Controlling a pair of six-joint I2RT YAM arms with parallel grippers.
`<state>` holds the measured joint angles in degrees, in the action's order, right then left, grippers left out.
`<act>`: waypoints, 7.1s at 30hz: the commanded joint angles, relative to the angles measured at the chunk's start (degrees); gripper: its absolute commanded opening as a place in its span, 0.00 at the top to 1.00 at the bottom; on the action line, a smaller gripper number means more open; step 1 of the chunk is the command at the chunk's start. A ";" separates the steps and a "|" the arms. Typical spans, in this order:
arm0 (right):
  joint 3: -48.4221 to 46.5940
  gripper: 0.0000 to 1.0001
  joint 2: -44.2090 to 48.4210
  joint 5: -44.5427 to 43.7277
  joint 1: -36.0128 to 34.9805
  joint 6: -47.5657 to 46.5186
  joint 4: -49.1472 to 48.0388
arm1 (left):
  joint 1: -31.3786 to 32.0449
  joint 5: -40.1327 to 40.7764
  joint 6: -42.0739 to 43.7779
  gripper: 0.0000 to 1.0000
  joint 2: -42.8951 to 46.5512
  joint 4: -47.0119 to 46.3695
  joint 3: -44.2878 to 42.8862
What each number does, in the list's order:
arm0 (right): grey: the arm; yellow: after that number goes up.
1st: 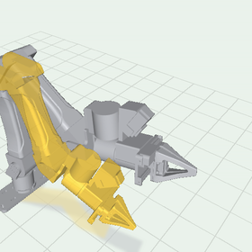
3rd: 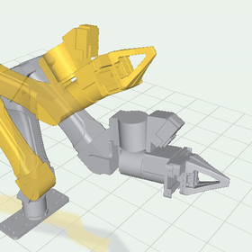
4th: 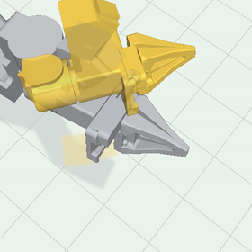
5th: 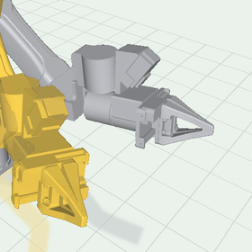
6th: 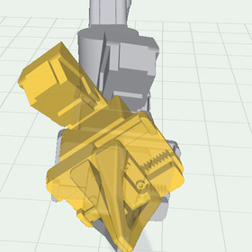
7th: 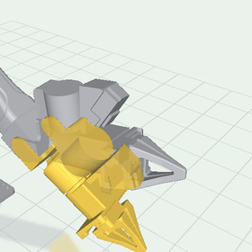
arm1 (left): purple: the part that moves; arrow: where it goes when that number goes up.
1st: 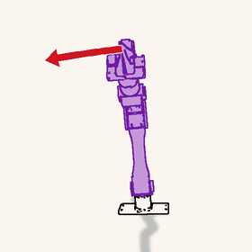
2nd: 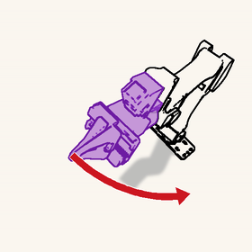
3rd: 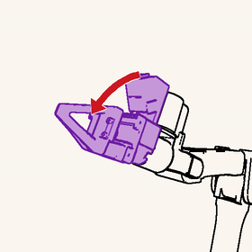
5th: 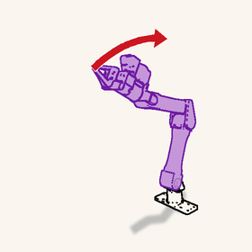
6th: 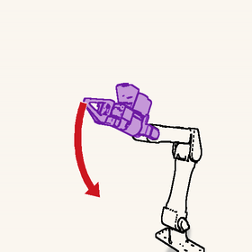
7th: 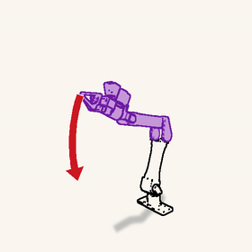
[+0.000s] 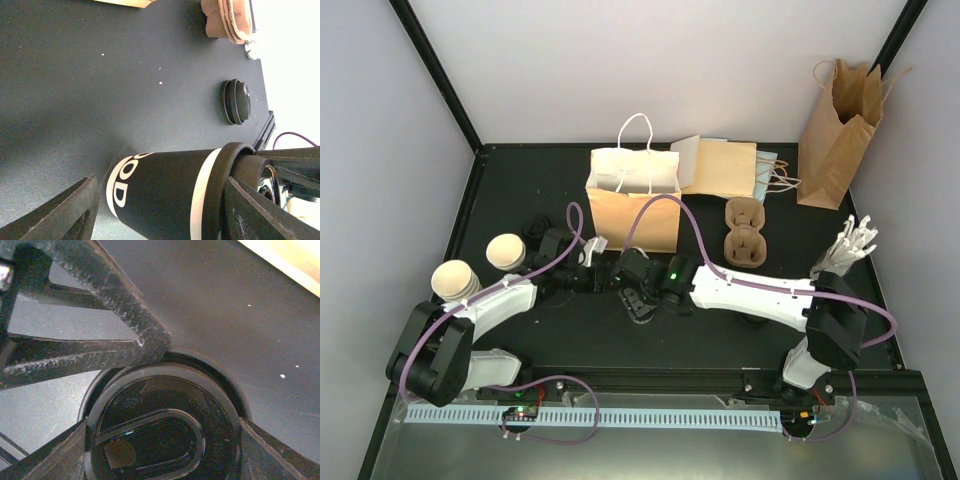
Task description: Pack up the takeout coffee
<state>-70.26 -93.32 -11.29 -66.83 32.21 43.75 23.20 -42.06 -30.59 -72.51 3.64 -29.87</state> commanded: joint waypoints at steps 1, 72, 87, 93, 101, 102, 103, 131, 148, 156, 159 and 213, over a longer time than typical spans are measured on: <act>4.89 0.30 -7.73 18.36 -1.53 -0.91 8.26 | 0.62 -1.68 1.31 0.29 -0.53 1.03 -1.55; 5.92 0.28 -12.79 21.36 -2.78 -3.07 9.99 | 0.88 -2.03 2.17 0.28 -0.53 1.57 -1.46; -5.68 0.28 -20.78 15.65 -2.67 -5.34 26.32 | 0.84 -1.69 2.48 0.28 -0.53 1.86 -1.60; -5.68 0.28 -19.13 6.68 -2.70 -2.67 23.17 | 0.88 -1.08 2.74 0.28 -0.53 2.58 -1.88; -5.33 0.28 -17.77 6.44 -2.72 -3.01 19.63 | 1.05 0.18 2.87 0.27 -0.52 4.61 -2.83; -5.33 0.28 -17.49 6.41 -2.70 -3.04 19.37 | 1.08 0.74 2.91 0.27 -0.53 5.28 -3.11; -5.40 0.28 -17.18 6.42 -2.73 -3.20 19.10 | 1.18 1.37 2.99 0.26 -0.34 5.89 -3.36; -3.14 0.28 -12.72 1.12 -1.97 -6.78 12.63 | 1.95 10.49 -2.40 0.20 24.29 27.00 -3.63; 3.93 0.27 -8.66 5.18 -1.90 -8.52 7.80 | 2.02 1.38 2.27 0.20 28.38 23.56 -0.48; 8.03 0.27 -1.53 5.92 -1.65 -3.12 9.00 | 1.88 0.42 5.91 0.19 23.36 23.65 -4.24; 7.29 0.27 -0.77 6.11 -1.64 -0.43 10.23 | 1.89 1.57 6.01 0.18 22.26 25.03 -4.93; 1.39 0.27 1.80 3.22 5.26 -9.62 12.40 | -0.09 29.12 3.24 0.08 20.43 35.05 -31.08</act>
<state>-71.66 -90.45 -8.25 -62.59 24.62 54.74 24.29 -15.86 -26.87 -48.69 39.42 -55.09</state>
